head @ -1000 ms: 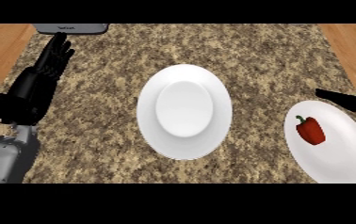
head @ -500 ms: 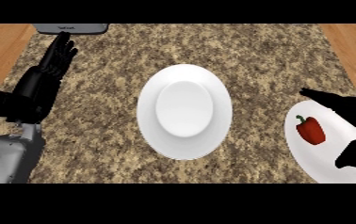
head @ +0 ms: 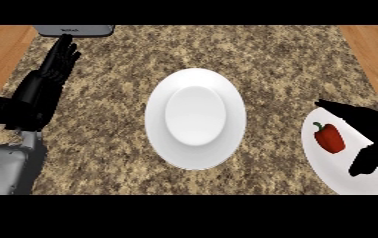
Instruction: Pick the bell pepper from the plate and place it in the plate
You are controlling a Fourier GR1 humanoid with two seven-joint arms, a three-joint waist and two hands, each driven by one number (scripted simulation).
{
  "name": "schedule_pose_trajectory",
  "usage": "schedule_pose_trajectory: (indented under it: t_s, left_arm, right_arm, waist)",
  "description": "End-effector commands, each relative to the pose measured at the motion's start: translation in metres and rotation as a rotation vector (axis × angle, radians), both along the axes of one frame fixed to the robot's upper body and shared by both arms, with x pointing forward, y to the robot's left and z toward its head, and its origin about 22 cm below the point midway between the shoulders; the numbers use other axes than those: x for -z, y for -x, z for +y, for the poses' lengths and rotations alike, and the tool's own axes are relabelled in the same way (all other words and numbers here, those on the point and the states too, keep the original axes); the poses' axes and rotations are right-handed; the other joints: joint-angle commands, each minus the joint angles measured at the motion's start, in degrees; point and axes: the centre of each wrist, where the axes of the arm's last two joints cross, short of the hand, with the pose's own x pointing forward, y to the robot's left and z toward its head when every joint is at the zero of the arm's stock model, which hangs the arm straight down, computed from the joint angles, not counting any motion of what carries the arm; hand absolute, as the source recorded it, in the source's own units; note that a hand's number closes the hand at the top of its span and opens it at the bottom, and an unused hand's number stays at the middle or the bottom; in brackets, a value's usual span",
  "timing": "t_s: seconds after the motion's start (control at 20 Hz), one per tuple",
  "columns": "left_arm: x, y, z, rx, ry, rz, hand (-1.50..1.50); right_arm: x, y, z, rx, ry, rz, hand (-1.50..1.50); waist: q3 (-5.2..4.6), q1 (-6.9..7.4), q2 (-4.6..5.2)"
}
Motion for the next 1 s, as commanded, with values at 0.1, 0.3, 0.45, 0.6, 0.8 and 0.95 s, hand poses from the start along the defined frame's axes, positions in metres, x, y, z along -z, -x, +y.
schedule_pose_trajectory:
  t_s: [0.1, 0.3, 0.45, 0.6, 0.8, 0.95]
  left_arm:
    - [-0.010, 0.007, -0.013, -0.010, -0.003, 0.009, 0.00]
    - [0.003, 0.003, 0.009, 0.014, 0.000, 0.008, 0.00]
    - [-0.003, 0.000, -0.004, -0.004, 0.007, -0.006, 0.00]
    - [0.006, 0.008, -0.012, -0.003, -0.003, 0.007, 0.00]
    - [-0.002, 0.003, 0.003, -0.001, 0.000, 0.005, 0.00]
    - [-0.005, 0.001, -0.001, -0.003, -0.005, 0.006, 0.00]
  right_arm:
    - [0.025, -0.004, 0.009, -0.019, 0.016, 0.031, -1.50]
    - [0.049, -0.025, -0.003, -0.016, 0.012, 0.088, -1.50]
    - [0.056, -0.021, 0.000, 0.004, 0.035, 0.076, -1.50]
    - [0.055, -0.017, -0.005, -0.006, 0.084, 0.078, -1.50]
    - [0.062, -0.015, 0.004, -0.048, -0.049, -0.069, 1.50]
    - [0.077, -0.007, 0.002, -0.039, -0.023, -0.203, 1.50]
  waist:
    - [-0.01, -0.05, -0.05]
    - [0.02, 0.55, 0.15]
    - [0.00, 0.15, 0.04]
    - [0.00, 0.07, -0.02]
    - [0.02, 0.03, -0.07]
    - [0.04, -0.03, -0.01]
